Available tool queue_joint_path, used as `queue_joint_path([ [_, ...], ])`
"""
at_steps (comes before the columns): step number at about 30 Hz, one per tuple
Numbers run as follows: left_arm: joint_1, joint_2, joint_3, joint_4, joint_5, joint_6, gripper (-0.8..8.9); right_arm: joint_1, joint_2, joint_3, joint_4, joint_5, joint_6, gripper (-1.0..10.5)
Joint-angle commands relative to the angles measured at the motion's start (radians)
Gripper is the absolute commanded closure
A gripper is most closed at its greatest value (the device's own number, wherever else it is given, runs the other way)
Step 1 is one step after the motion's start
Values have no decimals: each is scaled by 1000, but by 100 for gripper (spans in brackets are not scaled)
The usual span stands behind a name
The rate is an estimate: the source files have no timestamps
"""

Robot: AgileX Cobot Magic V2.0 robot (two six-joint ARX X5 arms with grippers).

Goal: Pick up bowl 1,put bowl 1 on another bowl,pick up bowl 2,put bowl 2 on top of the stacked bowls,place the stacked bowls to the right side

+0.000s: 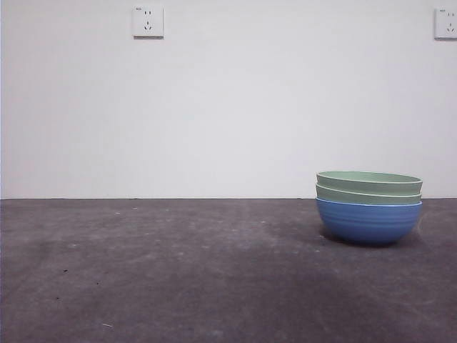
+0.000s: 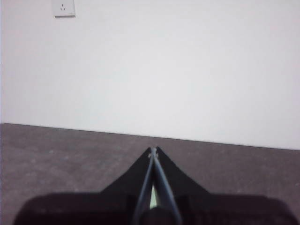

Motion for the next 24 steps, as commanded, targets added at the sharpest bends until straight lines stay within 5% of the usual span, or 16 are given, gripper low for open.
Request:
queue_joint_path([
  [1,4,-3,-14,0,6,-10,817,-1,-66,-152,61,2,-1,944],
  [11,4,-3,-14,0,6,-10,817,-1,-241,-424,95,6,58,944],
  [24,4,-3,-14,0,6,-10,817,0,-267,-483,0,6,105,944],
])
